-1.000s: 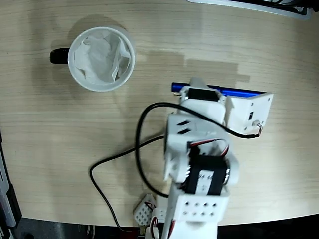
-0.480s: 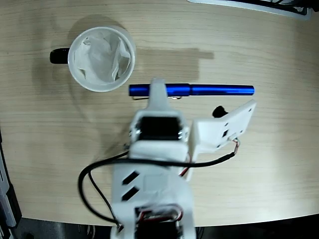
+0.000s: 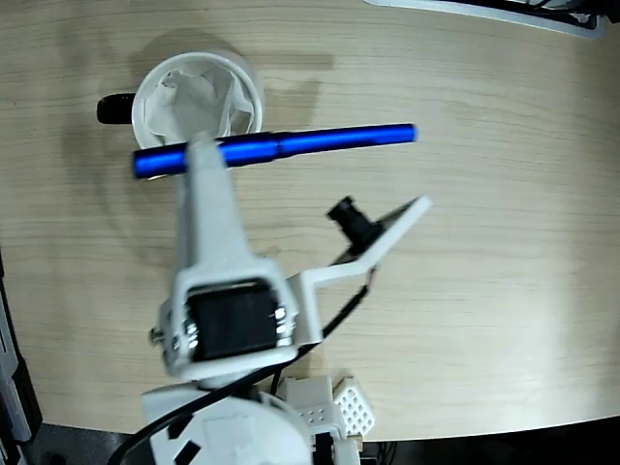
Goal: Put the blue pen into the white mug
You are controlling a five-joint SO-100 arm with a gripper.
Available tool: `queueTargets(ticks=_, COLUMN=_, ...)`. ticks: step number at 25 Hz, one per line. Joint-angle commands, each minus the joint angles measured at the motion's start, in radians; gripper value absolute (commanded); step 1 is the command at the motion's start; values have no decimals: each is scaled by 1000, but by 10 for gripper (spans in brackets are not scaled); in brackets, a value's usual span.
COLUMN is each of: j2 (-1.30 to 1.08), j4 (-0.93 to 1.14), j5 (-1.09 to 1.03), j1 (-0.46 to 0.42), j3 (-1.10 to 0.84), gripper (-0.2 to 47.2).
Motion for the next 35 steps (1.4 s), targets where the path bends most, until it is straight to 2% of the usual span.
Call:
queueTargets(ticks=1, j2=124, j4=-115, j5=67, j1=-48, j3=87, gripper=0)
queueTargets(ticks=6, j2=209, j4=-186, j5=219, j1=-109, j3=199, gripper=0)
queueTargets(ticks=10, j2=311, j4=-445, j5=360, j1=-135, j3=388, gripper=0)
queueTargets(ticks=12, j2=336, j4=-502, j5=419, j1=-152, j3=437, gripper=0)
queueTargets(ticks=23, j2=221, j4=-566, j5=704, j1=-222, j3=528, gripper=0)
queueTargets(ticks=28, j2=160, j4=-649, j5=804, j1=-213, j3=563, gripper=-1)
queueTargets(ticks=35, j2=107, j4=-790, j5=818, j1=-179, j3=592, gripper=-1)
